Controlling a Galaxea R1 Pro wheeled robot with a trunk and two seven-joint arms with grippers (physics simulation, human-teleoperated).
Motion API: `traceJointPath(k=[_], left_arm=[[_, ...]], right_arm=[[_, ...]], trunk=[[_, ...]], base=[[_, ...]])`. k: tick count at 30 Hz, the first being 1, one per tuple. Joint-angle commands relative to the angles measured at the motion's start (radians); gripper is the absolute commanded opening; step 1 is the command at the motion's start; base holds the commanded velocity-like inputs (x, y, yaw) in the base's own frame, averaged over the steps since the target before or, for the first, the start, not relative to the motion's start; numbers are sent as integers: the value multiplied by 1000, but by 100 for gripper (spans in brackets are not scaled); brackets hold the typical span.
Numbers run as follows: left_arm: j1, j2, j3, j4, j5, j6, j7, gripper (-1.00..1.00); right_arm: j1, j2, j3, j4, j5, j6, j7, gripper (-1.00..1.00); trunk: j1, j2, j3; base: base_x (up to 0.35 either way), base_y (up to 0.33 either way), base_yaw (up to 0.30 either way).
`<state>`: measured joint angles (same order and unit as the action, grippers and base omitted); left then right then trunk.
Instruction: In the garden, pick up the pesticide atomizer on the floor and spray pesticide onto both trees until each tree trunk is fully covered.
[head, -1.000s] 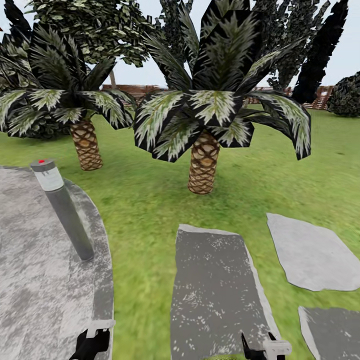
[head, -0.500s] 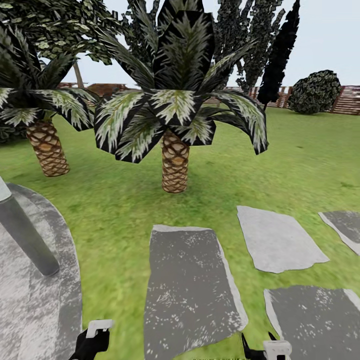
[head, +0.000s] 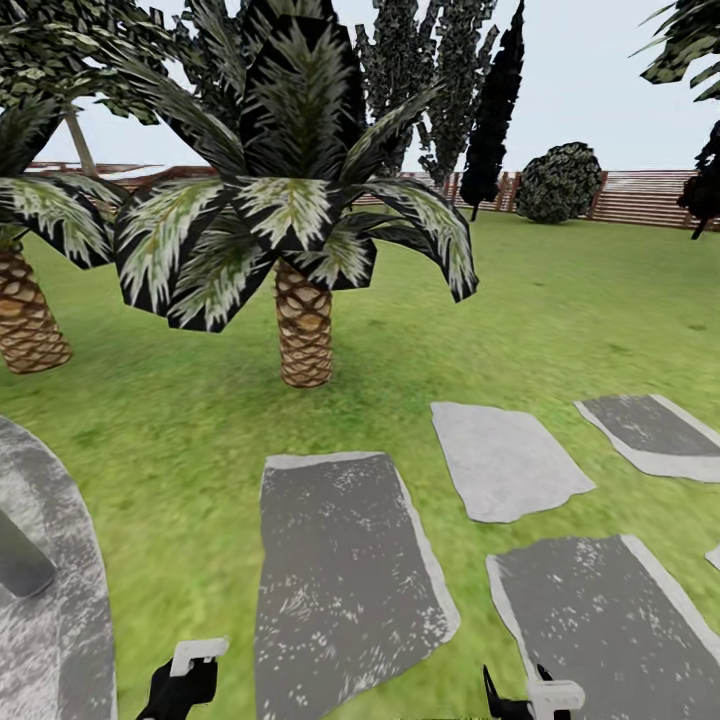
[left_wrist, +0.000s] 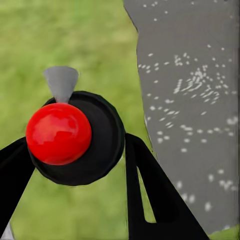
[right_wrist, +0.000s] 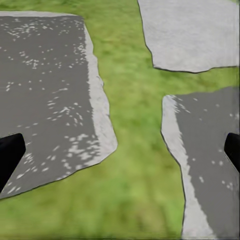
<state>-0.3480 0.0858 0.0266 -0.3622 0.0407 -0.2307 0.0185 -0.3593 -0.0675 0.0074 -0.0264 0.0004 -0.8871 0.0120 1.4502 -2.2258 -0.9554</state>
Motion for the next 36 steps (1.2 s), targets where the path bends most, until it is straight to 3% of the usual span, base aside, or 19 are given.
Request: traceJointPath(k=[1, 4, 16, 36], left_arm=[[0, 0, 9, 0, 4, -3, 1, -100], [0, -1, 28, -1, 4, -3, 1, -100], [0, -5, 32, -5, 4, -5, 1, -100], [0, -3, 32, -2, 4, -6, 0, -100]], right_arm=[[-1, 0, 0, 1, 0, -3, 1, 100], [-1, 0, 0, 1, 0, -3, 1, 100], [-1, 0, 0, 1, 0, -3, 1, 100], [0, 0, 0, 1, 0, -3, 1, 100]], trunk=[[0, 0, -1], [0, 0, -1], [0, 0, -1], [0, 0, -1]], base=[[0, 0, -300], [0, 0, -300], [20, -11, -300], [228, -165, -300]])
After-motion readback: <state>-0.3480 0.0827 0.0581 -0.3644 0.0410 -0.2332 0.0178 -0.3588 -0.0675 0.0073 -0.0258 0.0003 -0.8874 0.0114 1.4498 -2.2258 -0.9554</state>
